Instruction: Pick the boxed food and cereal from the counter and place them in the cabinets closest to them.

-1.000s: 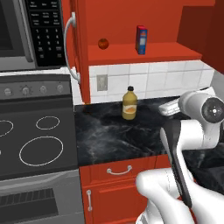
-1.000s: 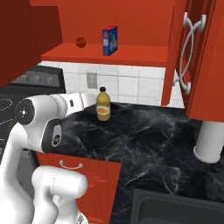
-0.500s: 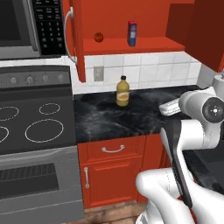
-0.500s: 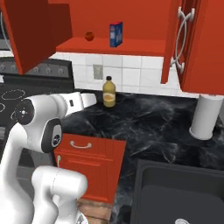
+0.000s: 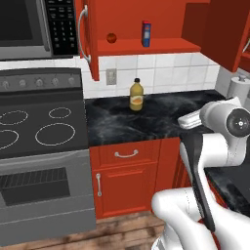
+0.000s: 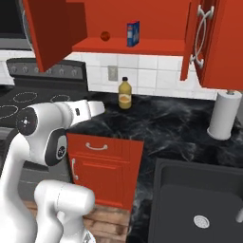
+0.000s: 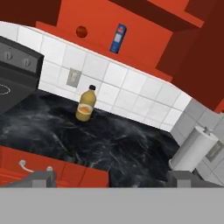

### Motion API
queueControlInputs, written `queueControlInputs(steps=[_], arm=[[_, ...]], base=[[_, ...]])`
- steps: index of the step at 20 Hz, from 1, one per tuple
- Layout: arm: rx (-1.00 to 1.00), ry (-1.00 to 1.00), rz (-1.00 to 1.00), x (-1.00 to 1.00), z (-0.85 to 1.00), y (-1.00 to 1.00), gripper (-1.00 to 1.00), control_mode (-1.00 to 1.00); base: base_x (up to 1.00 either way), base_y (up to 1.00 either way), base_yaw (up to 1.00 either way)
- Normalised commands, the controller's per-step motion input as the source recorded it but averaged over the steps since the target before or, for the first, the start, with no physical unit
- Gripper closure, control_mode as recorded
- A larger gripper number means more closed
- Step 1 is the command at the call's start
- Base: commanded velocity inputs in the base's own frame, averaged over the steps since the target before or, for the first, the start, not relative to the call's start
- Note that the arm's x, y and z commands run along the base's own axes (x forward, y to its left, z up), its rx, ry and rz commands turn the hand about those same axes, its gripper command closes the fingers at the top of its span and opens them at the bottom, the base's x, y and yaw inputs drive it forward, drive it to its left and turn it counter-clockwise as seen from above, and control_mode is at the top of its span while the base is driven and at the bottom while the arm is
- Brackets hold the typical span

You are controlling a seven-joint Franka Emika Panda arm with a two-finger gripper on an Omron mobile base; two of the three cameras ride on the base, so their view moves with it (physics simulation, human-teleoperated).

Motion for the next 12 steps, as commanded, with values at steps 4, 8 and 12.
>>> queueControlInputs(steps=[4,8,12], arm=[[0.0,0.0,0.0,0.0,0.0,0.0,-1.0,1.0],[0.0,0.0,0.0,0.0,0.0,0.0,-1.0,1.0],[0.0,0.0,0.0,0.0,0.0,0.0,-1.0,1.0]], base=[[-0.08,0.1,0.0],[0.01,0.02,0.0],[0.0,0.45,0.0]])
